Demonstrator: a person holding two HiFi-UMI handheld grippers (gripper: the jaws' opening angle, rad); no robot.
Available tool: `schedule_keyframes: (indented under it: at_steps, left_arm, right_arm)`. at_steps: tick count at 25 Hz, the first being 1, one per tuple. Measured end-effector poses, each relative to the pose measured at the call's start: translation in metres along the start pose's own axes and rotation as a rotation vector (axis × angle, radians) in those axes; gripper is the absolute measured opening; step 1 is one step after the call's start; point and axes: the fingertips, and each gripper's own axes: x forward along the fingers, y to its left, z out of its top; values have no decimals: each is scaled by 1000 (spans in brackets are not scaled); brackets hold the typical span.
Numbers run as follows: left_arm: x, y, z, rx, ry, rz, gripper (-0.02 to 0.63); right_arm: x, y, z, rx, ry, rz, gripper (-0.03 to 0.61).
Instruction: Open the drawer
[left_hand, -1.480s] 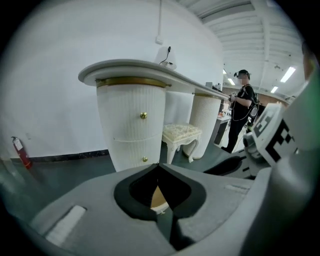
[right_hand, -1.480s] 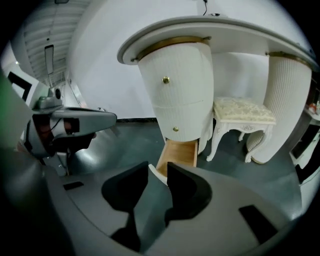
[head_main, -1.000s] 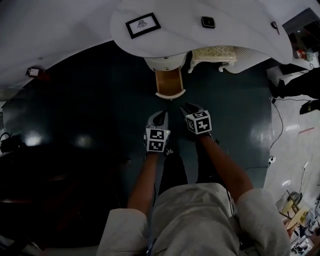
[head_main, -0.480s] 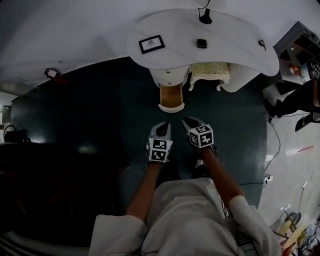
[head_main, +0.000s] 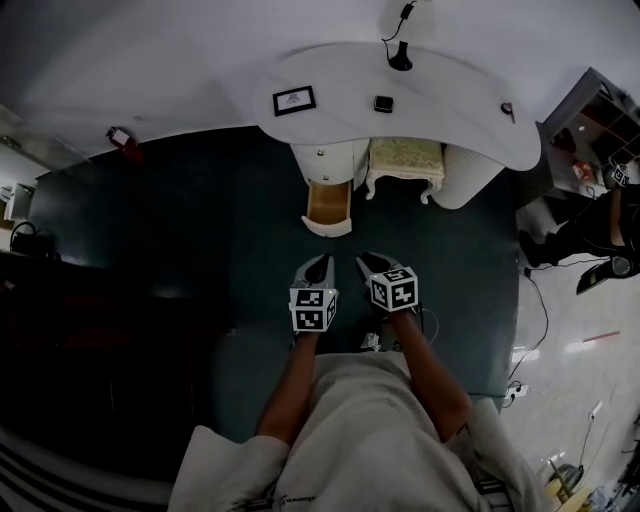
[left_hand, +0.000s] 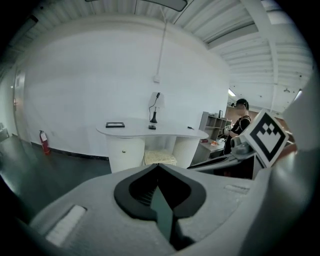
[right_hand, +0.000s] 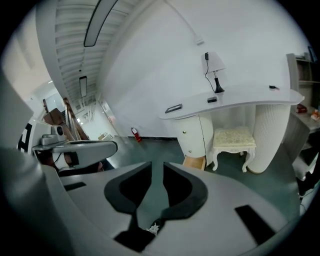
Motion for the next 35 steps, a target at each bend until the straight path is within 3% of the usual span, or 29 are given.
schedule_keyframes:
  at_steps: [5, 12, 35]
  left_arm:
    - [-2, -39, -18, 2, -2, 3, 9]
    - [-10, -48, -42, -64, 27, 35, 9]
    - [-12, -48, -49, -77, 15, 80, 10]
  right_arm:
    - [-28, -1, -15, -65, 12, 19, 79]
    - [-41, 6, -25, -153, -4, 26, 63]
    - [-55, -31, -46, -112, 15, -21, 15]
